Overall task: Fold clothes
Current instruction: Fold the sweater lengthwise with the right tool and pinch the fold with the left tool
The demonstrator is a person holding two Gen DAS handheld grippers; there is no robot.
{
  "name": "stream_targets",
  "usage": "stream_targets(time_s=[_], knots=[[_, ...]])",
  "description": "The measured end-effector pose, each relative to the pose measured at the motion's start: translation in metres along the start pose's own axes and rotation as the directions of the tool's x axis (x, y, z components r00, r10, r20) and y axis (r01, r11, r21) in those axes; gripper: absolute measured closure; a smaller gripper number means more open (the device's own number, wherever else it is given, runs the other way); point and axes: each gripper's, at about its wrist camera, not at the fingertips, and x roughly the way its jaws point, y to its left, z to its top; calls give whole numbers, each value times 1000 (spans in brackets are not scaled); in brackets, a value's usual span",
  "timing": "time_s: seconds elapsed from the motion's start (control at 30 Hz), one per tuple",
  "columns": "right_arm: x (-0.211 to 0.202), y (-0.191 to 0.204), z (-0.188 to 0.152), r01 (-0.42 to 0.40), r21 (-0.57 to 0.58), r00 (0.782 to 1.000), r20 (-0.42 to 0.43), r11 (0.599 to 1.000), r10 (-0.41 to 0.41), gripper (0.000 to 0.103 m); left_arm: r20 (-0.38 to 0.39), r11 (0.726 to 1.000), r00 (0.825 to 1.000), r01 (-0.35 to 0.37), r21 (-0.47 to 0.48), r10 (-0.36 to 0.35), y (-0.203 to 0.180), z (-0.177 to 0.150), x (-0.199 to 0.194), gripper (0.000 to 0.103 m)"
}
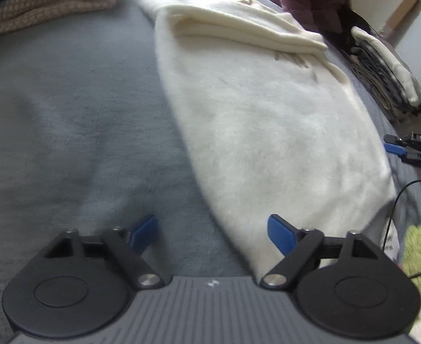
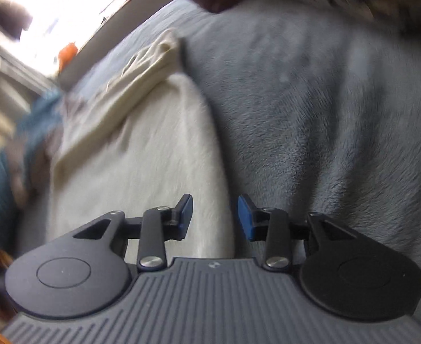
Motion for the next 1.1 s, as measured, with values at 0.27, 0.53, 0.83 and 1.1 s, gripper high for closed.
stream_targets(time_s=[0.27,0.53,0.83,1.1], knots=[[34,-19,18,-117,129,993,7,985,117,69,131,994,991,5,-107,9,13,31,16,29],[33,-32,8,-213,204,971,-61,956,229,69,99,959,974,217,-183,-202,23,-4,13,29],[34,-34,22,-252,231,961,-58,940,272,67,85,919,951,308,-246,-296,21,-3,25,30],[35,-38,-4,-294,264,926,-160,919,342,69,0,918,932,357,-170,-363,10,-24,22,30]])
